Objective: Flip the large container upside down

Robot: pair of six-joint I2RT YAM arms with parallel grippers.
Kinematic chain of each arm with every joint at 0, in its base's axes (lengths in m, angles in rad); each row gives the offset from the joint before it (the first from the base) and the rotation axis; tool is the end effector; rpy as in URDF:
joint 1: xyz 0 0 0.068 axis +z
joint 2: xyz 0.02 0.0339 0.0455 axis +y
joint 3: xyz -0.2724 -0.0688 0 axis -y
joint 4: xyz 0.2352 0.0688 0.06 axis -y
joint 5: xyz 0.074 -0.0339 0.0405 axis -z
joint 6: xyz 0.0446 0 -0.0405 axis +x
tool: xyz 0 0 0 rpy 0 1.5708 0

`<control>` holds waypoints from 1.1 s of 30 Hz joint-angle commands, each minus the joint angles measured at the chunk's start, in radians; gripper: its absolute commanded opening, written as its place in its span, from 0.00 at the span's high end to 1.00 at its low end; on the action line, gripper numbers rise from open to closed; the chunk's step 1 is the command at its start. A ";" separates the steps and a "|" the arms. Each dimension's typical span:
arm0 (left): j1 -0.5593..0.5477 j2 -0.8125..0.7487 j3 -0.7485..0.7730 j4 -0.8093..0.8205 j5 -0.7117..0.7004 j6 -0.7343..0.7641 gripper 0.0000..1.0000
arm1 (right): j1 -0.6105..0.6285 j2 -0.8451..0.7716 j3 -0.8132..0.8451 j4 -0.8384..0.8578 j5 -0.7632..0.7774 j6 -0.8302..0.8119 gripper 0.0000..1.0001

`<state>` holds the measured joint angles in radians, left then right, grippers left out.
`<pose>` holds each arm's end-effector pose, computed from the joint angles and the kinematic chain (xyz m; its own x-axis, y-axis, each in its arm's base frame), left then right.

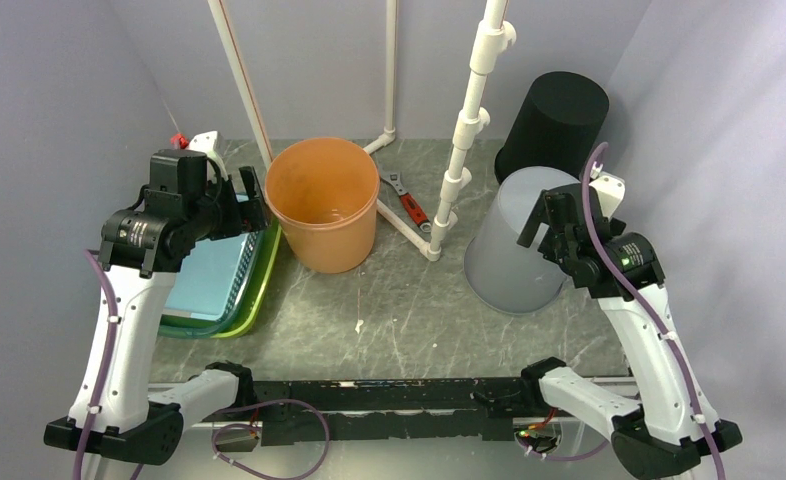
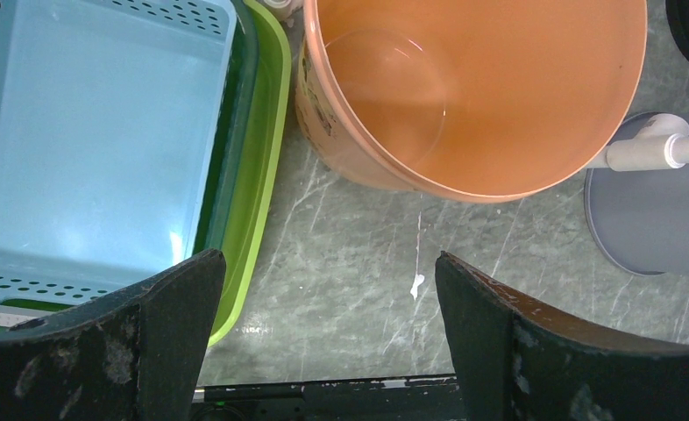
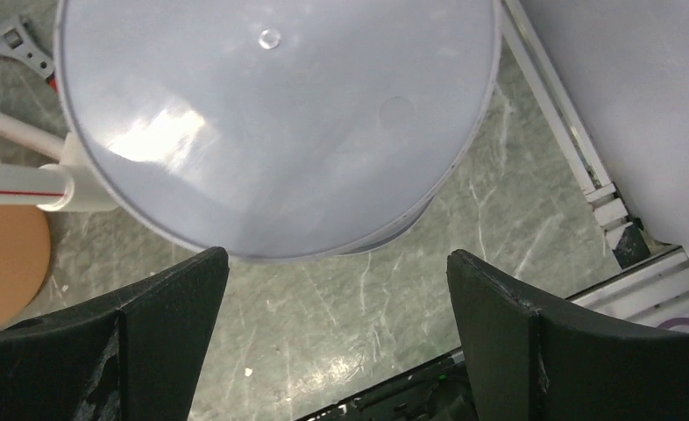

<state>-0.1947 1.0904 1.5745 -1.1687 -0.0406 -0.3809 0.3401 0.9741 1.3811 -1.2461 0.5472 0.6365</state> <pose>0.1634 -0.0304 0.4427 -0.6364 -0.2531 -0.7287 -0.0798 0.9612 -0.2642 0.1341 0.0228 0.4036 -0.5386 0.3479 -0.7674 0.4514 0.8882 0.0858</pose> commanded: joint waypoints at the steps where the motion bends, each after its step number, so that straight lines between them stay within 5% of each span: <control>1: 0.005 -0.015 -0.008 0.027 0.000 0.012 0.05 | -0.080 -0.012 -0.056 0.169 -0.165 -0.103 0.00; 15: 0.005 -0.021 -0.011 0.024 -0.009 0.012 0.05 | -0.188 0.211 -0.081 0.528 -0.586 -0.241 0.00; 29: 0.005 -0.019 -0.026 0.038 0.000 0.012 0.05 | -0.255 0.033 -0.071 0.376 -0.365 -0.169 0.00; 33: 0.005 -0.013 -0.027 0.043 0.010 0.014 0.05 | -0.348 -0.010 -0.159 0.405 -0.465 -0.133 0.00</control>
<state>-0.1947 1.0798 1.5463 -1.1629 -0.0486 -0.3790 0.0650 0.9852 1.2915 -0.8314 0.1249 0.4583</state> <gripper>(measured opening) 0.950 0.994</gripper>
